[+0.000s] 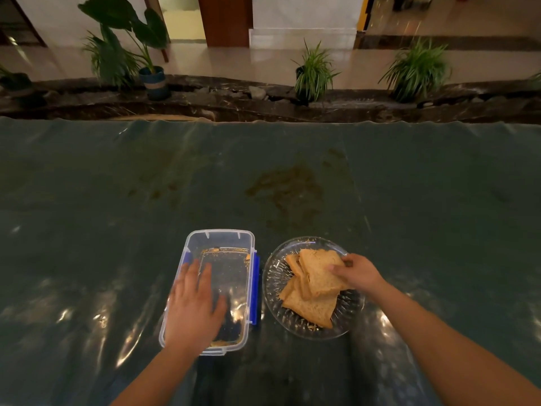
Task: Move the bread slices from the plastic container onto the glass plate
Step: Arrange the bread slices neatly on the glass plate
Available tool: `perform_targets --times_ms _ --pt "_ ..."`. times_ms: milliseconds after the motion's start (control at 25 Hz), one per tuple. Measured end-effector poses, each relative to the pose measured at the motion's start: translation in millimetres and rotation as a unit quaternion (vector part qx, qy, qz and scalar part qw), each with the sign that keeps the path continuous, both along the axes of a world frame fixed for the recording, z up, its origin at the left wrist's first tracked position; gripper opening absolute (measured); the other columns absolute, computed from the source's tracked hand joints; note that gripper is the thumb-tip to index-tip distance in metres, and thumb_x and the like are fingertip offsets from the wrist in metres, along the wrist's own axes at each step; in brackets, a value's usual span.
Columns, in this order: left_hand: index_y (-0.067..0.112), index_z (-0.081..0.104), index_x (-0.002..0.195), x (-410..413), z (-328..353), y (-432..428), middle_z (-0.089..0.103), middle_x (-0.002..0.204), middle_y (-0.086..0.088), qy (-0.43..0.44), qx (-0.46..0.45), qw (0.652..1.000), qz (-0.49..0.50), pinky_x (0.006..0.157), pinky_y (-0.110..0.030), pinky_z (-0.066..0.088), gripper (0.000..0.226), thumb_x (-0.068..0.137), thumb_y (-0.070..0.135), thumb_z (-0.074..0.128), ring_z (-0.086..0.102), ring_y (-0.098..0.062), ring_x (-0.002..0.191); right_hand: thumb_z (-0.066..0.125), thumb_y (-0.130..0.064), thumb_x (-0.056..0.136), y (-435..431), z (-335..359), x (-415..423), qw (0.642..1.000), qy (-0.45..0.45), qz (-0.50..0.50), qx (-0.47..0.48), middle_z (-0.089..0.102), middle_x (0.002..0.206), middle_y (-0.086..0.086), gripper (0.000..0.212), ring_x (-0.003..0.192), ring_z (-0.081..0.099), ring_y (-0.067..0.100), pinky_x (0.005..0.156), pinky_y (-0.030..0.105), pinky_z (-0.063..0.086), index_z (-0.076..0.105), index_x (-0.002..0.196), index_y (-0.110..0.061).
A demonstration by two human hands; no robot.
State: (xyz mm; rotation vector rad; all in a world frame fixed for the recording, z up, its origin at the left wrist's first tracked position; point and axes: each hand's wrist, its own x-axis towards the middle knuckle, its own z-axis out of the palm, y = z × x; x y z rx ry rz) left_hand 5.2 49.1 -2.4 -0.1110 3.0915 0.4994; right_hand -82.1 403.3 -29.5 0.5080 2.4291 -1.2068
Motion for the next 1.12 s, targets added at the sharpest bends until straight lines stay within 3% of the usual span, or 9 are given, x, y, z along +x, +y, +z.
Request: perform_targets --times_ms 160,280,400,560,960,1120 --pt "0.027 0.035 0.147 -4.8 11.7 74.2 0.03 0.158 0.002 0.054 0.047 0.991 -0.117 0.118 -0.041 0.027 0.06 0.092 0.044 0.049 0.026 -0.021 0.147 0.074 -0.036 0.082 11.2 -1.6 11.7 0.998 -0.012 -0.055 -0.041 0.062 0.107 0.007 0.055 0.092 0.064 0.022 0.068 0.037 0.06 0.054 0.126 -0.008" --pt "0.028 0.042 0.141 -9.0 4.0 126.7 0.045 0.142 0.006 -0.011 0.14 0.979 -0.147 0.103 -0.023 0.036 0.053 0.091 0.04 0.052 0.045 -0.006 0.123 0.076 -0.032 0.082 16.7 -4.2 18.5 0.991 -0.02 -0.093 -0.091 0.062 0.103 0.006 0.057 0.089 0.066 0.022 0.058 0.03 0.059 0.052 0.128 -0.007" --pt "0.03 0.057 0.121 -16.0 -11.3 148.7 0.059 0.118 0.008 -0.071 0.206 0.968 -0.126 0.09 -0.021 0.04 0.029 0.093 0.034 0.055 0.053 -0.003 0.105 0.077 -0.028 0.082 16.6 -8.5 22.4 0.981 -0.031 -0.124 -0.145 0.064 0.102 0.011 0.054 0.082 0.069 0.023 0.059 0.031 0.061 0.052 0.126 -0.007" --pt "0.031 0.061 0.105 -5.0 -31.8 126.7 0.058 0.11 0.012 -0.073 0.13 0.984 -0.1 0.087 -0.016 0.042 0.014 0.092 0.027 0.056 0.054 0.0 0.096 0.077 -0.028 0.082 11.9 -13.1 21.5 0.981 -0.033 -0.11 -0.158 0.065 0.102 0.008 0.049 0.085 0.07 0.023 0.058 0.028 0.06 0.053 0.121 -0.011" --pt "0.029 0.056 0.116 -16.2 -44.4 73.2 0.056 0.118 0.008 -0.044 -0.019 0.968 -0.248 0.091 -0.024 0.046 0.029 0.093 0.038 0.041 0.051 -0.006 0.102 0.072 -0.02 0.086 -7.1 -10.6 14.0 0.986 -0.014 -0.105 -0.132 0.063 0.105 0.009 0.048 0.093 0.067 0.025 0.065 0.036 0.062 0.052 0.127 -0.006" --pt "0.029 0.057 0.117 -23.9 -46.8 51.9 0.058 0.114 0.008 -0.035 -0.053 0.969 -0.238 0.088 -0.023 0.042 0.031 0.093 0.04 0.042 0.051 -0.006 0.099 0.072 -0.023 0.086 -11.2 -10.5 12.7 0.988 -0.007 -0.106 -0.114 0.063 0.103 0.005 0.05 0.09 0.067 0.023 0.067 0.038 0.062 0.052 0.129 -0.006"
